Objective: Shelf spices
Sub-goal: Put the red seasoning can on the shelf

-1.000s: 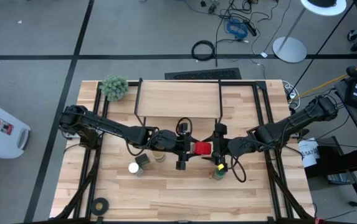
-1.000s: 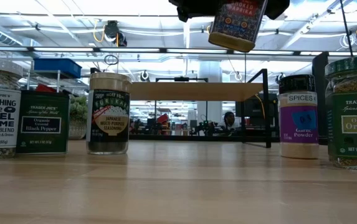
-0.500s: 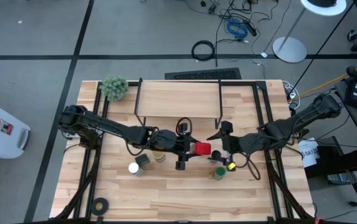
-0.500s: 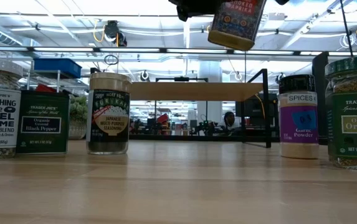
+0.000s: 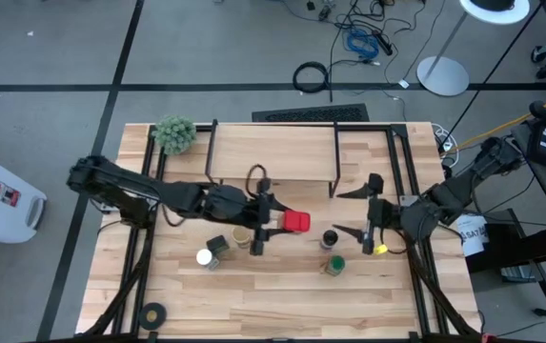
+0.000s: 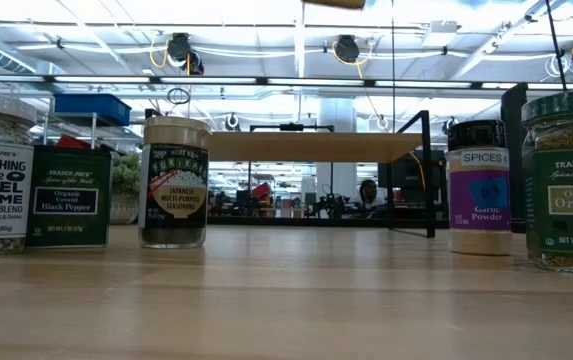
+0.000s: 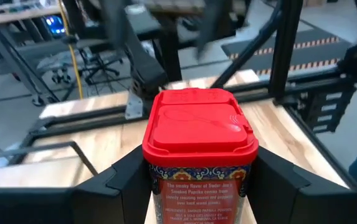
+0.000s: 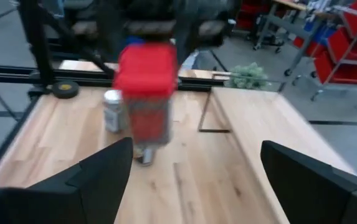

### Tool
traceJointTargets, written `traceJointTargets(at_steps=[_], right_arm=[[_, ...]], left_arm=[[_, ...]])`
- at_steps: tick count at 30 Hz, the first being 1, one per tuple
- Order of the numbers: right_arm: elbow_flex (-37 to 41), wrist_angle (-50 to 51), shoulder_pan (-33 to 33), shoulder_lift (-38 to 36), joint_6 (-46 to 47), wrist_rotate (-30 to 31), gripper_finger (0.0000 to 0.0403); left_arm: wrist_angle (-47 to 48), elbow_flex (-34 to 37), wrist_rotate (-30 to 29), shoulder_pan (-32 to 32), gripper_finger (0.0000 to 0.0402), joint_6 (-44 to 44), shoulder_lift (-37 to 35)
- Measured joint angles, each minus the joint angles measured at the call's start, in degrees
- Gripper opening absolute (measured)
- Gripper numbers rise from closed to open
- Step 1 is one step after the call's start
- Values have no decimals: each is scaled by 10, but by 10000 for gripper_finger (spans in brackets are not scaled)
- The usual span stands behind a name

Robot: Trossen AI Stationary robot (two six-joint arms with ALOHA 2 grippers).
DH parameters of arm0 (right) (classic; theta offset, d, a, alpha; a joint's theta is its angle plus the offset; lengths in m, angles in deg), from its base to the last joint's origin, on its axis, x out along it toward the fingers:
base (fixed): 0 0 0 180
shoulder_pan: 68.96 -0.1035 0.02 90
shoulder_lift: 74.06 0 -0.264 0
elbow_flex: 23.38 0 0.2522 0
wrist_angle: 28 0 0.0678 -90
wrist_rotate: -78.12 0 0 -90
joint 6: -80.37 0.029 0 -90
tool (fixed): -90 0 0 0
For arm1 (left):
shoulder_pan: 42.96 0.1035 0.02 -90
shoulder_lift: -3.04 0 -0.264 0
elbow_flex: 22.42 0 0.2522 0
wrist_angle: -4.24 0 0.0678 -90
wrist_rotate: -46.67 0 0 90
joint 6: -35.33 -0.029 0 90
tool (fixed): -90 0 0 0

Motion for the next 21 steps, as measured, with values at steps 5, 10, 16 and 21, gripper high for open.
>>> traceJointTargets(at_steps=[5,10,16,21], right_arm=[[21,3,-31,36,44,0,341],[57,-7,-55,75,97,39,341],[84,-72,-87,114,121,44,341],[85,-106,-102,124,100,42,341]], left_arm=[[29,0,0,2,215,-1,-52],[76,0,-31,5,215,-30,-109],[150,0,-78,35,215,-28,-161],[184,11,-91,75,215,-24,-183]])
